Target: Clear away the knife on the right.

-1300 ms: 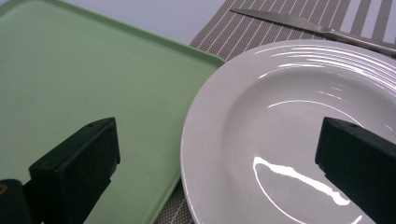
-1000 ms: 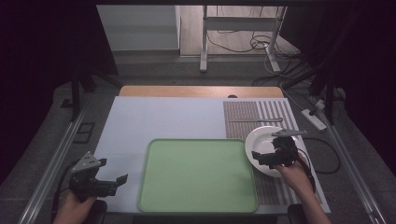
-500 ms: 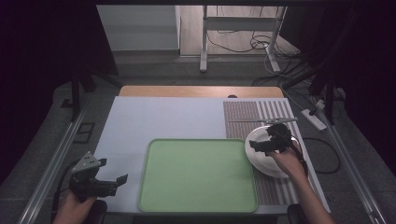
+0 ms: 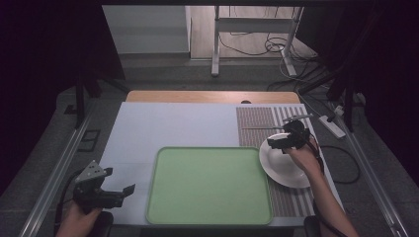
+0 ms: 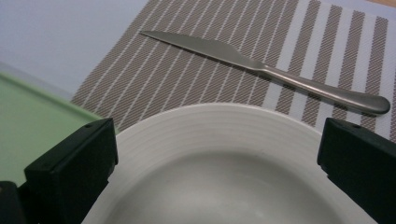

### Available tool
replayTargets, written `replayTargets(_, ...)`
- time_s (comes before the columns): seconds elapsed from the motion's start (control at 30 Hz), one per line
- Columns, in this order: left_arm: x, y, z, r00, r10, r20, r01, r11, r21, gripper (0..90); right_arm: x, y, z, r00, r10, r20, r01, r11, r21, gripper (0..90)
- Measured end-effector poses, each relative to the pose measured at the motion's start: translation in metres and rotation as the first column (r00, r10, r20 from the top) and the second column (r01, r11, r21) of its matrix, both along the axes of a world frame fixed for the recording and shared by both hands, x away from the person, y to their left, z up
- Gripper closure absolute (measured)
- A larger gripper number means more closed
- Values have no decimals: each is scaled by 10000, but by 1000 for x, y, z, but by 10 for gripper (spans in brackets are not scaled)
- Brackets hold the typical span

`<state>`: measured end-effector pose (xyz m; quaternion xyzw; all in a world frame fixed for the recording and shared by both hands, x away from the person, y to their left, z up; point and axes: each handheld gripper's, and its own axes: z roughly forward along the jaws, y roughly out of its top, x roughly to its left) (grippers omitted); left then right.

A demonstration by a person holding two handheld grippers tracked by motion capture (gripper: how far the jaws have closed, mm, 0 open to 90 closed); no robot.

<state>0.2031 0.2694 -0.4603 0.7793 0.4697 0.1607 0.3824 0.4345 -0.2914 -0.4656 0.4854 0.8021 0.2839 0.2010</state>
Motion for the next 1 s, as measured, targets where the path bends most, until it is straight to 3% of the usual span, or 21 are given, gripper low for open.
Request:
replayTargets(0.57, 0, 1, 0, 10000, 42, -8, -42, 10000, -64, 12, 49, -7, -10, 9975, -625, -334, 618, 9978, -225, 0)
replayTargets(0.9, 0, 2, 0, 10000, 72, -19, -73, 9998, -160, 11, 67, -10, -14, 9949, -869, -507, 847, 9954, -437, 0)
replayTargets(1.0, 0, 1, 0, 10000, 48, -4, -48, 9999, -115, 11, 73, -11, -13, 9966, -713, -419, 682, 9951, -719, 77)
